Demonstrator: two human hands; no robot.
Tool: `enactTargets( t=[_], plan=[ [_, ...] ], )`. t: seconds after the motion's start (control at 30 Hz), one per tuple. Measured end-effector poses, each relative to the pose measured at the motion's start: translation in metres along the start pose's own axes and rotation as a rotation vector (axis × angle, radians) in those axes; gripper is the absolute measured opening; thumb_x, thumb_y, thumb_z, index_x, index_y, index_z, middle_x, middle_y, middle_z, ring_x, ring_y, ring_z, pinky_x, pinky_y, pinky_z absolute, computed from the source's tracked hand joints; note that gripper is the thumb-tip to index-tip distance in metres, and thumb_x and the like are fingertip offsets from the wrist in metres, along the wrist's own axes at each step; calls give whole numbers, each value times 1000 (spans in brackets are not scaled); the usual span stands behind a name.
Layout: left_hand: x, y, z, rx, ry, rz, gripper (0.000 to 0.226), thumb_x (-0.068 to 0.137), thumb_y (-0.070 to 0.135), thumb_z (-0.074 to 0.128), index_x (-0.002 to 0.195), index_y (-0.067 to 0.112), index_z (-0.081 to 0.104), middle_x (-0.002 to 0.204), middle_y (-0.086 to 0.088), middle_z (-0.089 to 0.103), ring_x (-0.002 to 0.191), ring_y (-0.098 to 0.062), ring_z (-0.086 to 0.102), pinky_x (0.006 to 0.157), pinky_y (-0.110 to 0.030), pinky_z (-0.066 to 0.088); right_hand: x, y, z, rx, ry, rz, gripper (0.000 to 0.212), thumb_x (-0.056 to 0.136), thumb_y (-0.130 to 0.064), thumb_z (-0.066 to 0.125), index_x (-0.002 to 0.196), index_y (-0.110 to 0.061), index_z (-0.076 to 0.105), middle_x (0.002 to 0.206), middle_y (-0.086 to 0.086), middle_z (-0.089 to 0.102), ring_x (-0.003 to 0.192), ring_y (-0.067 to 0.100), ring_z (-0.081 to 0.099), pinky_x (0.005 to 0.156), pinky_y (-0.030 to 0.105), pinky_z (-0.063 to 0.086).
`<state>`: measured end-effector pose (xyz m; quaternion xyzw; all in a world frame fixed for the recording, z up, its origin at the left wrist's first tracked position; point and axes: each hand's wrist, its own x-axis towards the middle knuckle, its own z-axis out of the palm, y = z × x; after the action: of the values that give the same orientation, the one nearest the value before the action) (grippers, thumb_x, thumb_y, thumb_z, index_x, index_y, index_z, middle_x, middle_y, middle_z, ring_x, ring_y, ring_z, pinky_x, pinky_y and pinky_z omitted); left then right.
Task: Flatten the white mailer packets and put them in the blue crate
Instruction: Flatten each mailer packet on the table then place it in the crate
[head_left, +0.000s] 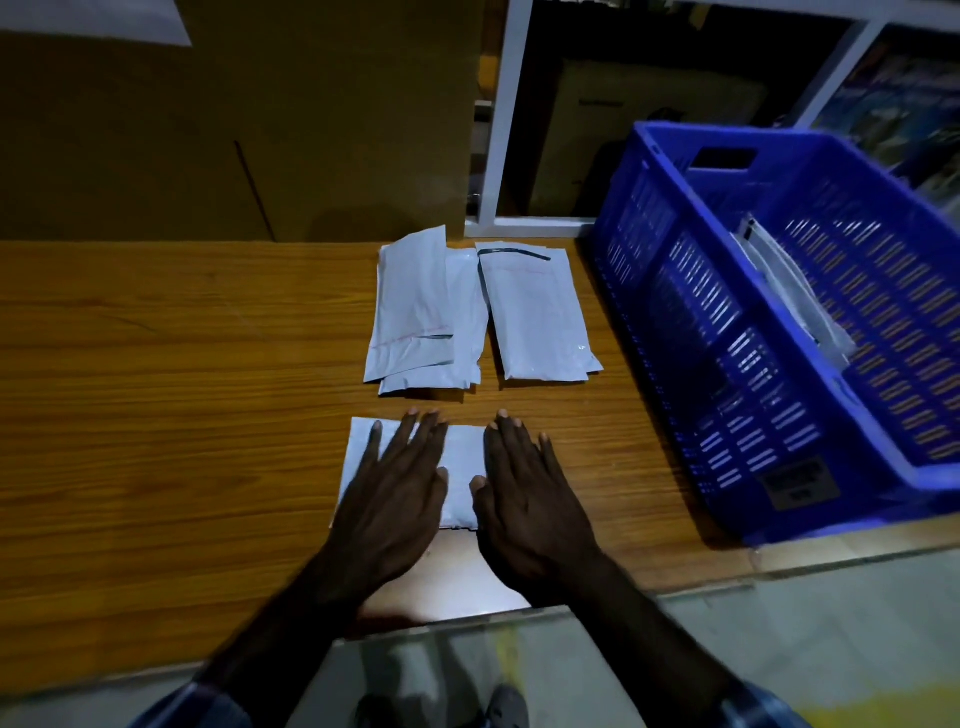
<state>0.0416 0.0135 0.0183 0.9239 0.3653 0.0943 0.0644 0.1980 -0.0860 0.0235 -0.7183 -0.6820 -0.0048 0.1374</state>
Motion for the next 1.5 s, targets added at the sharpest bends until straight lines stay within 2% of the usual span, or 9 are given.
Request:
enactTargets(
  t=[0.17,0.6,0.77,0.87,0.97,1.07,1.23,1.37,1.5],
  plan=[
    [-14,-18,0,45,-37,-23,59,103,40,12,151,15,34,159,-3,26,149,-16,14,118,-47,12,6,-17,11,16,4,-76,55,106,-28,35,148,7,33,158,25,23,150,34,18,117,52,24],
    [-15,-22,2,28,-82,-31,62,102,46,11,153,16,28,162,-4,19,150,-19,12,117,-53,16,7,-18,14,38,-28,-64,59,105,-32,35,151,4,26,160,24,17,151,34,11,118,54,22],
    [-12,-23,-1,-24,-105,-21,64,99,50,10,155,21,21,163,2,9,150,-13,1,120,-45,0,8,-16,13,57,-112,-44,62,106,-38,26,152,3,25,161,23,15,152,33,8,120,55,15],
    [-10,-28,-7,-291,-109,-137,65,96,53,12,155,27,18,163,7,2,149,-7,-8,120,-35,-7,11,-11,5,133,-168,-28,67,104,-44,19,154,0,20,163,20,10,152,31,4,122,52,8],
    [-23,-33,-19,-509,120,-353,56,97,44,44,144,14,46,154,-4,38,145,-19,24,118,-37,20,8,-5,-9,194,-114,125,67,99,-41,26,149,3,30,156,25,27,146,38,23,119,46,20],
    [-37,-31,-25,-503,250,-558,45,91,30,65,132,12,59,127,-5,64,123,-22,48,102,-36,42,2,-4,-18,272,-95,307,55,92,-35,44,131,3,46,133,23,49,123,39,44,100,39,39],
    [-30,-27,-31,-654,265,-649,59,78,18,80,132,9,59,126,-8,65,114,-23,63,95,-42,53,15,-11,-29,356,-39,395,31,80,-16,64,107,-1,60,105,14,61,101,33,57,81,33,44],
    [-19,-29,-38,-892,242,-720,70,67,-5,84,131,7,58,125,-11,65,103,-18,63,89,-36,53,28,-16,-44,387,-85,454,58,73,-5,73,129,-5,57,127,13,58,120,28,52,99,36,45],
    [-13,-39,-47,-1263,237,-850,88,63,-20,78,140,7,47,122,-17,62,98,-27,64,80,-39,53,42,-2,-56,373,-157,491,81,70,-7,81,143,-12,46,126,13,62,116,29,57,94,33,48]
  ],
)
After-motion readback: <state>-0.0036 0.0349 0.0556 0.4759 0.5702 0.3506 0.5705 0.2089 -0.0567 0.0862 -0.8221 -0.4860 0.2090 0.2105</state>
